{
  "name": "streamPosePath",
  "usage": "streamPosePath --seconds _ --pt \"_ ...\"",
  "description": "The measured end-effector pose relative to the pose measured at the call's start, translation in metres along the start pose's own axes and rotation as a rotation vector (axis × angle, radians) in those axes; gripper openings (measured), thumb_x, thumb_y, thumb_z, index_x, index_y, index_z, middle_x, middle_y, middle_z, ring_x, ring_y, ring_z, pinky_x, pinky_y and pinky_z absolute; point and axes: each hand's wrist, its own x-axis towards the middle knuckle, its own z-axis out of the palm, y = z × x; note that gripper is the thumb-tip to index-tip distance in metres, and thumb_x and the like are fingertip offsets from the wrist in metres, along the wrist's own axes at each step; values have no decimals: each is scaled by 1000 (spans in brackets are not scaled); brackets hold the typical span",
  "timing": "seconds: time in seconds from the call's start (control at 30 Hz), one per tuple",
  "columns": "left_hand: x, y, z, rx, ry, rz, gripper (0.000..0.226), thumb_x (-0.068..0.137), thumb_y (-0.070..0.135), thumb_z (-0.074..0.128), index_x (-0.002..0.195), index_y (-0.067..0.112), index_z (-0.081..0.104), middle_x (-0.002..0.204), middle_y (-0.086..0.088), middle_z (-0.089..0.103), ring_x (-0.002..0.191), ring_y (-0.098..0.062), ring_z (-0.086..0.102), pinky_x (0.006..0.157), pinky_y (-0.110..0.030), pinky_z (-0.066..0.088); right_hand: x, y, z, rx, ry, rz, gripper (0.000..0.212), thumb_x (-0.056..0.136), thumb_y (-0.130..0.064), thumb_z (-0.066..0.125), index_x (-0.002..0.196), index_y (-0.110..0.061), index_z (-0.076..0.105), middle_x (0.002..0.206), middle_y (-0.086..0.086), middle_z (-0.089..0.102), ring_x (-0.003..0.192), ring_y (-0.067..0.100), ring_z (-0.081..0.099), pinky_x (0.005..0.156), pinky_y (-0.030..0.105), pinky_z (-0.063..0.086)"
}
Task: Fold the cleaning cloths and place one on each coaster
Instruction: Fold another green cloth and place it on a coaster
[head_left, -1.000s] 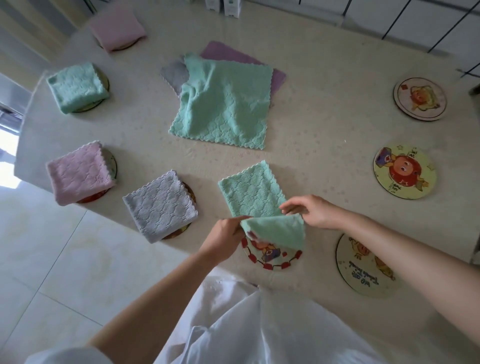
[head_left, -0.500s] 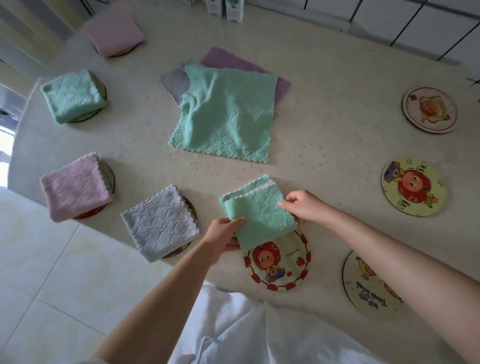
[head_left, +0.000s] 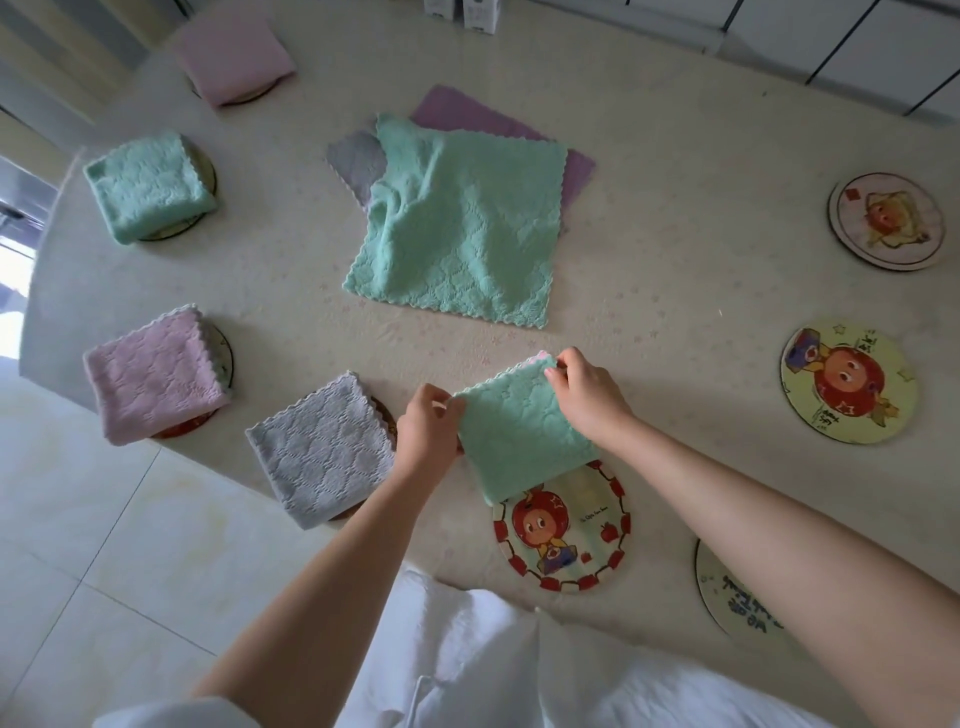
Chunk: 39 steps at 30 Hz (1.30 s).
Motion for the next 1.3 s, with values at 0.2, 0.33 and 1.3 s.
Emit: streamPosePath --seconds 0.2,0.33,1.3 --pt "3 7 1 78 29 24 16 95 33 52 99 18 50 87 -4 59 64 -25 68 55 -48 59 6 -2 8 -113 69 22 25 100 -35 36 94 -12 43 63 0 46 56 23 46 44 29 25" --pt "1 8 0 203 118 43 18 94 34 53 96 16 50 86 -6 63 68 -25 65 60 -44 58 6 -4 8 -117 104 21 25 100 -35 37 98 -10 45 64 -1 47 55 22 47 44 28 27" --pt "8 0 -9 688 49 615 11 90 17 60 94 6 61 101 -7 63 94 -27 53 78 -39 49 -74 49 32 -155 261 20 28 94 -36 50 108 -12 51 98 3 63 82 21 59 64 37 52"
